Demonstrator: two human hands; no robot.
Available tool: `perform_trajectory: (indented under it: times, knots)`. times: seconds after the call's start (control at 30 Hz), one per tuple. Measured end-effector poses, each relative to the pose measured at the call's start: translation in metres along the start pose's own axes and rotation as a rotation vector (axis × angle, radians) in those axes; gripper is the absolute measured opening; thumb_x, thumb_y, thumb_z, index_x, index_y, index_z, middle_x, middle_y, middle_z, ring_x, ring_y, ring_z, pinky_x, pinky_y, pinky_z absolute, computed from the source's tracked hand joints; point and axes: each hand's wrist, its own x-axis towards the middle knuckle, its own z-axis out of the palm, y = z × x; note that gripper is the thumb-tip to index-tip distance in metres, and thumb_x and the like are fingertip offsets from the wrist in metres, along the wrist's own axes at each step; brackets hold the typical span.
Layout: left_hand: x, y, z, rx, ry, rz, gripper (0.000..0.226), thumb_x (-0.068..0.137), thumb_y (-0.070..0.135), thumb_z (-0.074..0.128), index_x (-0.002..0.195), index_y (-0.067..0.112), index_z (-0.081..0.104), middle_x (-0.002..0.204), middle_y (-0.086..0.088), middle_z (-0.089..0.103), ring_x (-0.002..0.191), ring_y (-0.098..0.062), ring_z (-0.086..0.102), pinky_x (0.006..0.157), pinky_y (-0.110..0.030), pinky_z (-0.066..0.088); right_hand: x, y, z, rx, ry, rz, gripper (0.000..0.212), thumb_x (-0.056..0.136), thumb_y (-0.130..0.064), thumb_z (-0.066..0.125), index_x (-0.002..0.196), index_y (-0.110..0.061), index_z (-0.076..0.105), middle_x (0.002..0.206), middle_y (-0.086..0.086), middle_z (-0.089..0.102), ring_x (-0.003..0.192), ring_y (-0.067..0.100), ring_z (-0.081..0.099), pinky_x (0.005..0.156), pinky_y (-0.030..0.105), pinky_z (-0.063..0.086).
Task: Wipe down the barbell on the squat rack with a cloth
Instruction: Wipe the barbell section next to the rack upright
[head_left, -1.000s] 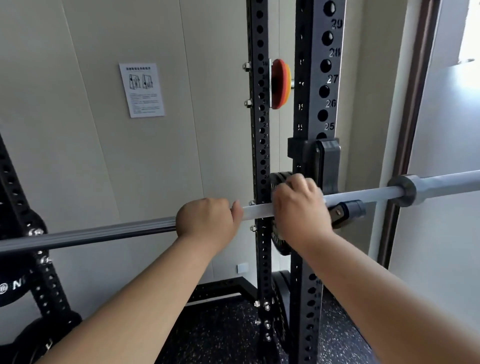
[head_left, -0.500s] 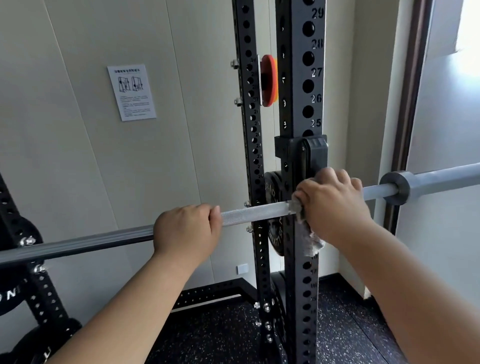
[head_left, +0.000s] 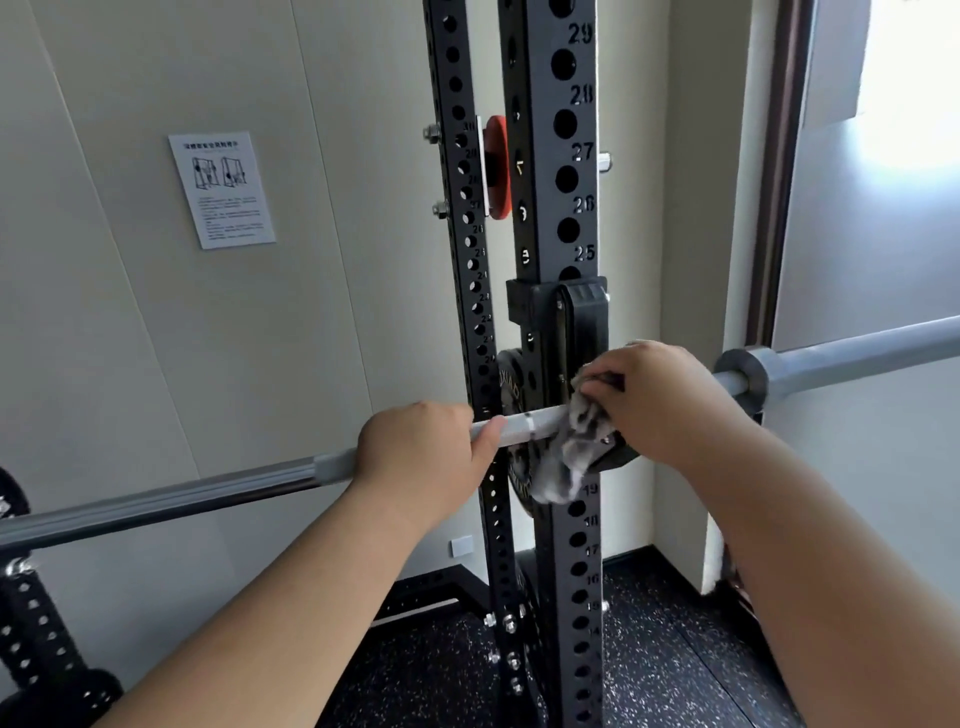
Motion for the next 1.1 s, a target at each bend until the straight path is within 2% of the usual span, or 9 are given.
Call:
perform_trajectory:
  times: [0.1,0.2,0.33,0.47,0.57,0.73,0.93,1.0,1.1]
  knots:
    - [0.013,0.024,0.001,-0.014,-0.017,0.052,0.051,0.103,0.063,0.023,0.082,0.026,0.052,0.064,0.005,0.044,0.063,-0.027,0.054,0.055,-0.031,0.037,0.004,-0.022,0.016,-0.139,-0.052,-0.022,0.015,0.093,-0.024,0.063,0.097,-0.030,0.076,0.106,-0.006,0.071,0.100,0.019,0.060,0.085,0.032,0.050]
    - [0.021,0.037,0.004,-0.015,-0.059,0.081,0.051,0.107,0.052,0.019,0.096,0.027,0.062,0.077,0.001,0.062,0.074,-0.030,0.065,0.060,-0.033,0.042,-0.011,-0.030,0.046,-0.309,-0.040,-0.177,0.020,0.073,-0.020,0.061,0.092,-0.027,0.063,0.106,-0.004,0.061,0.102,0.025,0.054,0.087,0.036,0.050]
    - [0.020,0.037,0.007,0.064,0.035,0.101,0.053,0.106,0.045,0.016,0.095,0.026,0.064,0.072,0.003,0.058,0.061,-0.025,0.051,0.055,-0.032,0.037,-0.008,-0.004,0.021,-0.169,0.037,-0.136,0.015,0.096,-0.033,0.059,0.107,-0.032,0.070,0.107,-0.006,0.063,0.100,0.020,0.059,0.088,0.035,0.052]
    - [0.024,0.037,0.007,-0.008,-0.036,0.091,0.052,0.107,0.046,0.016,0.095,0.027,0.062,0.074,0.004,0.057,0.066,-0.024,0.050,0.060,-0.033,0.039,0.015,0.020,-0.011,-0.267,-0.144,0.032,0.022,0.096,-0.028,0.066,0.116,-0.025,0.075,0.119,-0.004,0.071,0.116,0.022,0.063,0.099,0.030,0.046]
    - [0.029,0.046,0.008,-0.084,-0.071,0.104,0.046,0.108,0.049,0.017,0.088,0.027,0.053,0.066,0.007,0.042,0.067,-0.023,0.049,0.061,-0.034,0.036,0.016,0.054,-0.013,-0.039,0.041,0.106,0.022,0.100,-0.032,0.060,0.112,-0.023,0.076,0.116,-0.001,0.068,0.113,0.023,0.061,0.092,0.030,0.044]
    - [0.037,0.066,0.014,0.001,0.002,0.088,0.057,0.106,0.051,0.016,0.093,0.025,0.065,0.072,0.003,0.057,0.063,-0.025,0.050,0.058,-0.032,0.039,0.001,0.045,0.011,0.130,-0.063,-0.088,0.058,0.101,-0.057,0.046,0.145,-0.021,0.056,0.139,-0.006,0.052,0.131,0.014,0.047,0.114,0.031,0.036]
    - [0.041,0.077,0.017,0.034,-0.001,0.035,0.062,0.104,0.049,0.009,0.085,0.024,0.063,0.065,0.005,0.051,0.059,-0.023,0.051,0.054,-0.031,0.037,0.016,0.089,-0.024,-0.190,-0.181,-0.090,0.042,0.083,-0.060,0.043,0.113,-0.043,0.065,0.110,-0.016,0.065,0.114,0.019,0.058,0.102,0.039,0.041]
    - [0.041,0.079,0.018,0.056,0.031,0.014,0.064,0.101,0.050,0.005,0.081,0.024,0.061,0.062,0.005,0.049,0.057,-0.023,0.049,0.053,-0.030,0.034,0.018,0.106,-0.029,-0.361,-0.095,-0.057,0.030,0.082,-0.048,0.058,0.110,-0.041,0.067,0.105,-0.013,0.060,0.113,0.021,0.057,0.095,0.035,0.036]
    - [0.041,0.082,0.021,0.089,0.073,-0.021,0.067,0.097,0.050,0.000,0.072,0.023,0.056,0.056,0.005,0.042,0.047,-0.020,0.039,0.047,-0.028,0.025,0.012,0.105,-0.013,-0.238,0.010,-0.025,0.036,0.092,-0.060,0.047,0.111,-0.038,0.069,0.107,-0.011,0.055,0.112,0.020,0.058,0.099,0.038,0.038]
